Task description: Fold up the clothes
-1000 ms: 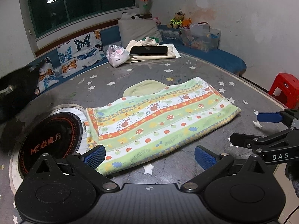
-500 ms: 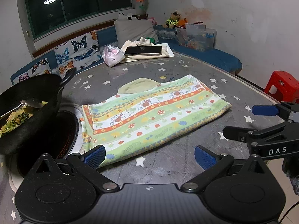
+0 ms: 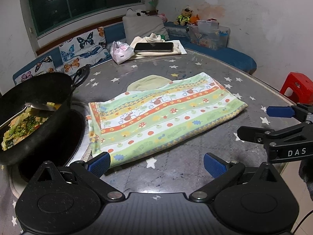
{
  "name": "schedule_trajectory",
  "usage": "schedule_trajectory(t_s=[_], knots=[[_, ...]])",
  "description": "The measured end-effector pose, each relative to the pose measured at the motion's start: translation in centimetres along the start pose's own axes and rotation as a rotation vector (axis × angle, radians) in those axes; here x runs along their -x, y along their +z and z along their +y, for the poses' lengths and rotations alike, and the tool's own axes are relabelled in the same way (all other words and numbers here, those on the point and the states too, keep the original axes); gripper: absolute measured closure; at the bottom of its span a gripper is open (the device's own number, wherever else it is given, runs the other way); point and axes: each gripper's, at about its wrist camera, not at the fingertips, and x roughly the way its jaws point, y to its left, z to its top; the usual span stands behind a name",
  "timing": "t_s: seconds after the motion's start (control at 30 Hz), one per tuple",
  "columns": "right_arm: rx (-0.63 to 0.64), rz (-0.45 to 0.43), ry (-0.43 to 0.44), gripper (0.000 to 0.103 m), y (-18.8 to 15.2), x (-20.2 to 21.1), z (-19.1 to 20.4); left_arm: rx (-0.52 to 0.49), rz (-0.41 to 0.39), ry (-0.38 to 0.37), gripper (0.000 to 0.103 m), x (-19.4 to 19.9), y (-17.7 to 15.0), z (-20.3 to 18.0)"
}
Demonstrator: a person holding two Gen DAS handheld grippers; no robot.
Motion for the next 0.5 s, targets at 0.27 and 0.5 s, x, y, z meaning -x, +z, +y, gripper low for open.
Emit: schedule_trajectory(t_s=[0.27, 0.5], knots=[[-0.003, 0.002, 0.003, 0.0, -0.06, 0.02, -0.07, 0.002, 0.001, -0.011, 0.0, -0.08, 0.08, -0.48], [-0.005, -0.001, 0.004, 0.0, -0.13, 0.13, -0.11, -0.003, -0.01, -0.022, 0.0, 0.04, 0.09, -0.7]])
